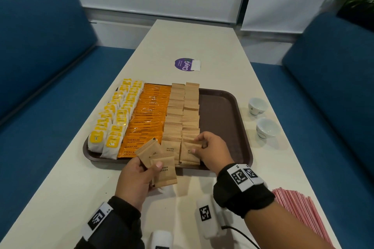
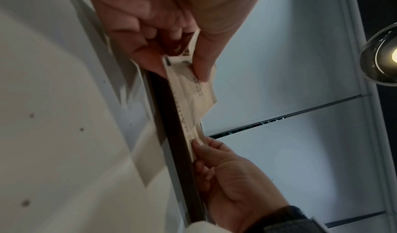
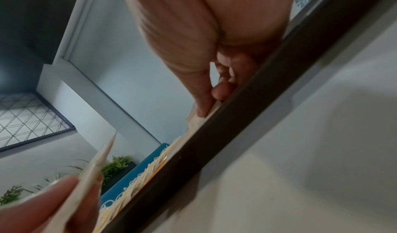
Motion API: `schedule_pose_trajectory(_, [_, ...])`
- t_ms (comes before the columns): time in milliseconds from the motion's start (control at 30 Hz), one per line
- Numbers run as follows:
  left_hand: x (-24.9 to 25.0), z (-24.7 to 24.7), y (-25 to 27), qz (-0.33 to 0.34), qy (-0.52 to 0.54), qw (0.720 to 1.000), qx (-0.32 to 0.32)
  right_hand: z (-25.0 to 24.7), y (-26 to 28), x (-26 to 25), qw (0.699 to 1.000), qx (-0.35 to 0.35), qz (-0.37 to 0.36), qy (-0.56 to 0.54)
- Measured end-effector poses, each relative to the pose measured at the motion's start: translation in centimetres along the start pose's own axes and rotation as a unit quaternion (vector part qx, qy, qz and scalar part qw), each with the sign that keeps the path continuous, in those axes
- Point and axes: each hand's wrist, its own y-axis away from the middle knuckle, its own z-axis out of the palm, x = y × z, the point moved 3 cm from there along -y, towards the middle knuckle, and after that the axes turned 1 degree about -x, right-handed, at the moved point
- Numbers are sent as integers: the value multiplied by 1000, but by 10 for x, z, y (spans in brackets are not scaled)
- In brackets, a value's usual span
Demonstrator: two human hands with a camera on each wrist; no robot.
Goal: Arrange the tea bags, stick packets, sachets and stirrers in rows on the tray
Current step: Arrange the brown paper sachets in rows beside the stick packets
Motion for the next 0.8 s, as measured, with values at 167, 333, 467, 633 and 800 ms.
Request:
schedule_pose_trajectory(167, [2, 2, 1, 7, -4, 1000, -15, 5, -1, -1, 1000, -4, 29, 4])
schedule_pose_trajectory(333, [1, 1, 2, -1, 0, 1000, -19, 1, 7, -6, 999, 33, 17, -1])
schedule_pose_trajectory(467, [1, 0, 3, -9, 5, 1000, -22, -7, 26, -18, 997, 38, -38, -54])
schedule_pose_trajectory(633, [4, 8, 8, -1, 3, 1000, -27, 1, 53, -17, 981, -108, -18, -163])
schedule_pose_trajectory(800, [6, 17, 16, 4, -24, 999, -37, 10, 66, -6, 966, -139, -4, -218])
